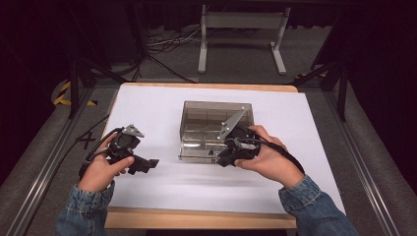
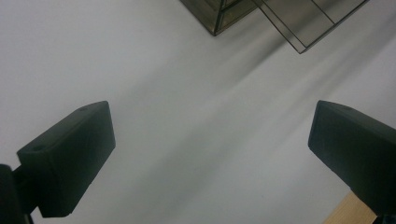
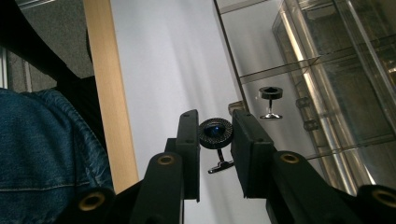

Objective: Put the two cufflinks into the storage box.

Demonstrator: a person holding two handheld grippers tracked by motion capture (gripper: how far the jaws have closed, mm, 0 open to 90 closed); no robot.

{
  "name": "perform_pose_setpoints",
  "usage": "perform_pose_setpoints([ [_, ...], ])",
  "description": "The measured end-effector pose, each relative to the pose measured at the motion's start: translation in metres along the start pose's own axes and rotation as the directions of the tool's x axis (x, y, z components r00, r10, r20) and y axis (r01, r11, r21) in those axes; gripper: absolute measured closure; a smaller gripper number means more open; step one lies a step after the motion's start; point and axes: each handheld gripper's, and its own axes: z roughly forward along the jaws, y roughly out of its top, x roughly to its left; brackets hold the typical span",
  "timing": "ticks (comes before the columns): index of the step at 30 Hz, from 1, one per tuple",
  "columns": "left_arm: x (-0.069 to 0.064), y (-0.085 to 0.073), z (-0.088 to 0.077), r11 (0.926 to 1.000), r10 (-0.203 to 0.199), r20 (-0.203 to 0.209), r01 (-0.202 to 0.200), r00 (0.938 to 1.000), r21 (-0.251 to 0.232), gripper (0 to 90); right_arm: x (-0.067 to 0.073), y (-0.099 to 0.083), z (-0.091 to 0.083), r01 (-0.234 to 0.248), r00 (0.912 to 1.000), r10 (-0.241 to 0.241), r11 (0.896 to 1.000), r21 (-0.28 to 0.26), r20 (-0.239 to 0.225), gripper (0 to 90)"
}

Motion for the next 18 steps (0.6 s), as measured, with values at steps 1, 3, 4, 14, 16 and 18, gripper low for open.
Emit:
perform_pose_setpoints([
  [1,0.0,0.0,0.0,1.0,0.001,0.002,-0.001,1.0,0.001,1.5,-0.001,0.001,0.0,-0.002,1.0,0.002,1.0,0.0,0.001,73.6],
  [3,0.0,0.0,0.0,1.0,-0.001,0.002,0.001,1.0,0.0,1.5,-0.003,0.003,-0.001,-0.009,0.9999,0.009,1.0,-0.005,0.005,73.5],
  [4,0.0,0.0,0.0,1.0,-0.001,0.002,0.001,1.0,0.0,1.5,-0.003,0.003,-0.001,-0.009,0.9999,0.009,1.0,-0.005,0.005,73.5],
  [14,0.0,0.0,0.0,1.0,0.002,-0.001,-0.002,1.0,0.001,1.6,-0.015,0.007,-0.001,-0.072,0.9966,0.072,0.997,-0.014,0.04,73.5],
  [16,0.0,0.0,0.0,1.0,-0.001,0.002,0.001,1.0,0.0,1.5,-0.017,0.007,-0.001,-0.08,0.9957,0.081,0.997,-0.019,0.046,73.5],
  [18,0.0,0.0,0.0,1.0,-0.001,0.002,0.001,1.0,0.0,1.5,-0.019,0.008,0.0,-0.092,0.9941,0.093,0.995,-0.023,0.056,73.5],
])
